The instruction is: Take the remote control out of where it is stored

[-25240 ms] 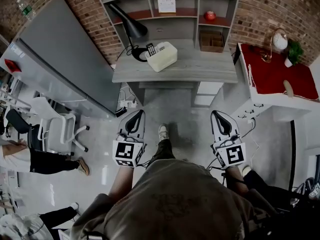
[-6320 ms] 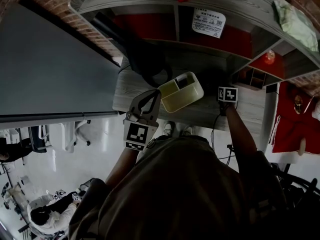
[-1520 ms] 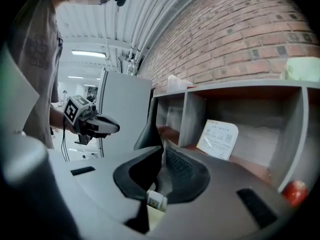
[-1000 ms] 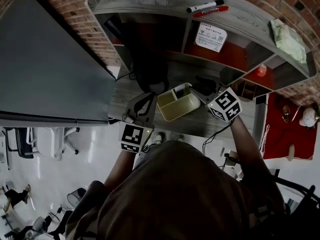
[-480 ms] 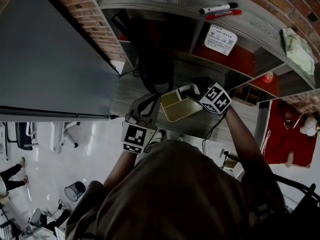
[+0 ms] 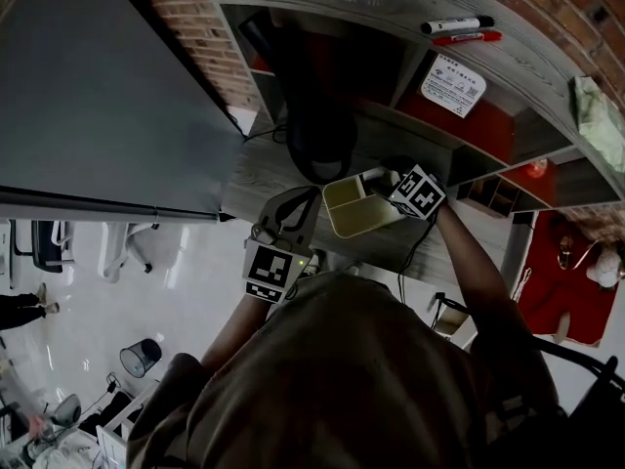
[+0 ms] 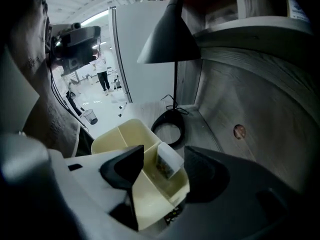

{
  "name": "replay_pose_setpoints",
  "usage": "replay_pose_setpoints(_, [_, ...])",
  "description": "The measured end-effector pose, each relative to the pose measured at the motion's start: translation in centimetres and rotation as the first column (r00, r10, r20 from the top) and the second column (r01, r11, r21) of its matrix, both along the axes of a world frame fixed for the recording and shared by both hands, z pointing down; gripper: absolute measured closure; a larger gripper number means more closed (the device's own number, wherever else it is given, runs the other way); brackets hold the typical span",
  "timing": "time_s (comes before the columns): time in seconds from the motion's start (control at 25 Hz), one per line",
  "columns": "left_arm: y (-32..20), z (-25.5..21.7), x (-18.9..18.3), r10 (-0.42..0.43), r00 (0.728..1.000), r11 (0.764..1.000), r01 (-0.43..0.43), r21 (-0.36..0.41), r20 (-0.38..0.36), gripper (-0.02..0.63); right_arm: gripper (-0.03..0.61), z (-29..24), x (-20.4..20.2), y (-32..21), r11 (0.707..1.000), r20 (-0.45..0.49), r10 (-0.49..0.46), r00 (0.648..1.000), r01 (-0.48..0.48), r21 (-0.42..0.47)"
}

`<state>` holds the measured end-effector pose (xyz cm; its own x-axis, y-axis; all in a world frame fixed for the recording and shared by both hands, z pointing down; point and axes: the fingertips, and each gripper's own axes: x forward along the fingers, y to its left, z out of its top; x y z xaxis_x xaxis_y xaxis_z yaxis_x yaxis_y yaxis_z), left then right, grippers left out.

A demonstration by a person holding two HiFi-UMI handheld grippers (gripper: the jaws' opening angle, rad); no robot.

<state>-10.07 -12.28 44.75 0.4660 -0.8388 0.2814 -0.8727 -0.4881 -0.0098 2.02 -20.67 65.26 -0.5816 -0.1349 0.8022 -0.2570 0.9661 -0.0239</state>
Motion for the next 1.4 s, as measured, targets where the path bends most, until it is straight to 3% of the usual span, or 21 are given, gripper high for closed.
replay_pose_setpoints(0.36, [0.3,0.6,-1.9,-0.030,0.999,0.999,0.031,-0.025,0.019,0.603,0.336,2.7,-1.1,-0.8,0.999,-0.081,-0.036,0.996,0.037,0.010])
replay_pose_setpoints(0.64, [0.3,0.4,-2.5,-0.043,0.999,0.999,0.043,-0.016,0.016,0.603,0.342,2.7,-0.9,0.4,0.994,-0.108,-0.083,0.991,0.075,-0.073])
replay_pose_setpoints(0.8, [0.3,0.3,-2.5,-0.041,0.999,0.999,0.042,-0.014,0.019,0.603,0.368,2.7,-0.4,0.8,0.989,-0.192,-0.146,0.970,0.136,-0.061])
replay_pose_setpoints(1.0, [0.3,0.7,-2.5,-0.039,0.999,0.999,0.040,-0.020,0.019,0.603,0.382,3.3,0.2,1.1,0.966,-0.316,-0.258,0.913,0.253,-0.056])
replay_pose_setpoints(1.12, [0.4,0.9,-2.7,-0.042,0.999,0.999,0.043,-0.024,0.018,0.603,0.407,3.4,0.2,1.3,0.961,-0.327,-0.277,0.904,0.267,-0.075])
replay_pose_setpoints(1.2, [0.3,0.9,-2.7,-0.044,0.999,0.999,0.045,-0.023,0.018,0.603,0.461,3.8,-0.1,1.6,0.958,-0.316,-0.287,0.904,0.266,-0.108])
replay_pose_setpoints(1.4, [0.2,0.9,-2.9,-0.049,0.999,0.998,0.049,-0.026,0.020,0.603,0.489,4.9,-0.7,2.0,0.944,-0.336,-0.326,0.884,0.289,-0.158])
